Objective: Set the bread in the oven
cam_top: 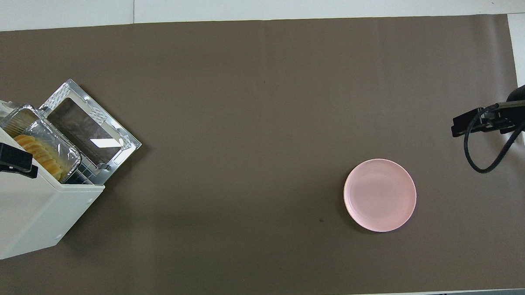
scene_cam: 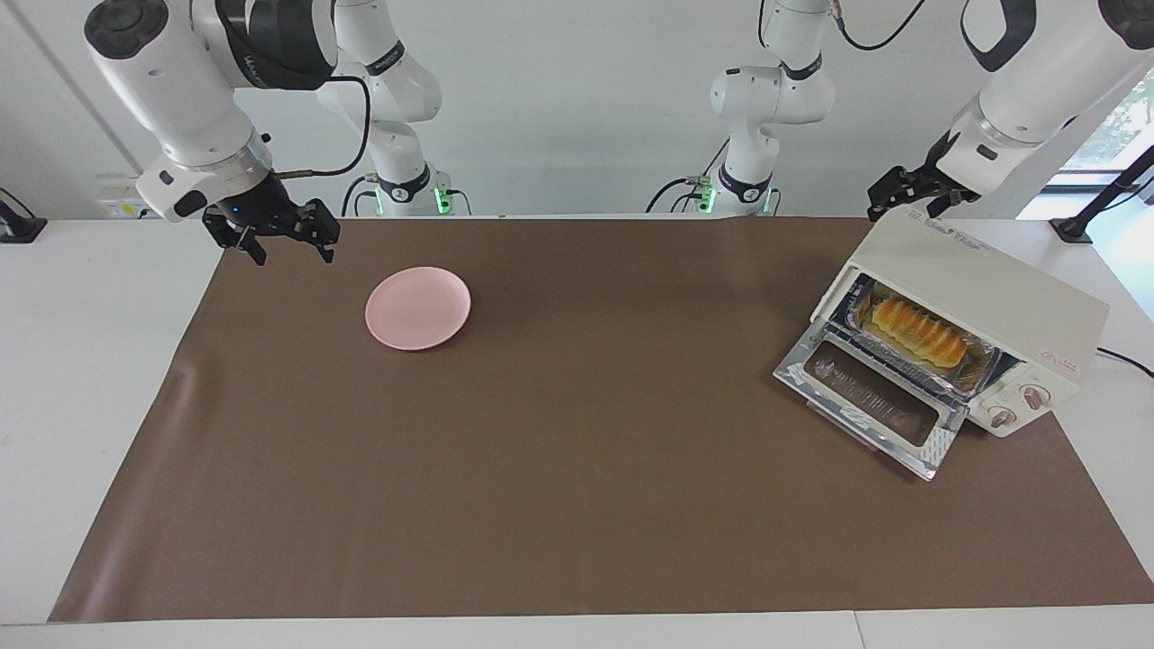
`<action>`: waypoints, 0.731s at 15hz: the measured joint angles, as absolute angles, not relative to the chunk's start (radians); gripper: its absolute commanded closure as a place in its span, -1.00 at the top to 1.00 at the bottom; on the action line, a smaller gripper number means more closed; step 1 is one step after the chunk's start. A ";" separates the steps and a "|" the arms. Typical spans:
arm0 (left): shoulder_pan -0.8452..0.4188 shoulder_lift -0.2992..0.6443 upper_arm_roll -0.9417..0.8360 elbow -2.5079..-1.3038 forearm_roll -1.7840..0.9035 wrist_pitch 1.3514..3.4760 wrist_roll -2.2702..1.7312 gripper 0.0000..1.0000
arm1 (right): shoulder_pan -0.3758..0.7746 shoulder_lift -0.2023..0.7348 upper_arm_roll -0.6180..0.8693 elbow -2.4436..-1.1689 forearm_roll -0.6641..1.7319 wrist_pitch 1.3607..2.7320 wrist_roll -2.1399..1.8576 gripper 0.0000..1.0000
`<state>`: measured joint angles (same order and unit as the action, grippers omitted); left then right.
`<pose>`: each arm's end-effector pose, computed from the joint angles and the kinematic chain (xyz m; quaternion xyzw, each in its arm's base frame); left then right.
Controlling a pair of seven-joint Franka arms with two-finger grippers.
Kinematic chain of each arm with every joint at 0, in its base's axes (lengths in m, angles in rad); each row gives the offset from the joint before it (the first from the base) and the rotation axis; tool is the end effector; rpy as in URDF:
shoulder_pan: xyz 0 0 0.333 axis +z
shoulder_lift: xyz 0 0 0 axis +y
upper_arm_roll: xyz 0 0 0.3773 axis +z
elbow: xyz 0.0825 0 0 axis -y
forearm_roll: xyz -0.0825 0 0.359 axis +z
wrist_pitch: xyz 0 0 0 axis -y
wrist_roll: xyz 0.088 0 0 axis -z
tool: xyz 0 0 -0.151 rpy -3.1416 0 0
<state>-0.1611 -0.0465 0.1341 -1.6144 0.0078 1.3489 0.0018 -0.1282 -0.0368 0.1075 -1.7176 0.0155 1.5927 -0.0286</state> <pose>0.4768 -0.0098 0.6305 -0.9939 0.0143 0.1095 0.0022 0.5088 -0.0072 0.5974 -0.9990 -0.0033 0.0440 0.0068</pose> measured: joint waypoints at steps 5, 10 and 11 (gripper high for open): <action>-0.151 -0.015 0.126 -1.615 0.003 1.422 0.029 1.00 | -0.128 -0.037 0.107 -1.718 0.016 1.593 -0.029 1.00; -0.140 0.002 0.122 -1.611 -0.021 1.428 0.061 1.00 | -0.128 -0.037 0.107 -1.718 0.016 1.593 -0.029 1.00; -0.139 0.002 0.121 -1.611 -0.021 1.429 0.088 1.00 | -0.128 -0.037 0.107 -1.718 0.016 1.593 -0.029 1.00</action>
<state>-0.1386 0.0018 0.1210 -1.6105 -0.0210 1.4295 0.0877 -0.1282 -0.0369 0.1075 -1.7176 0.0155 1.5927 -0.0286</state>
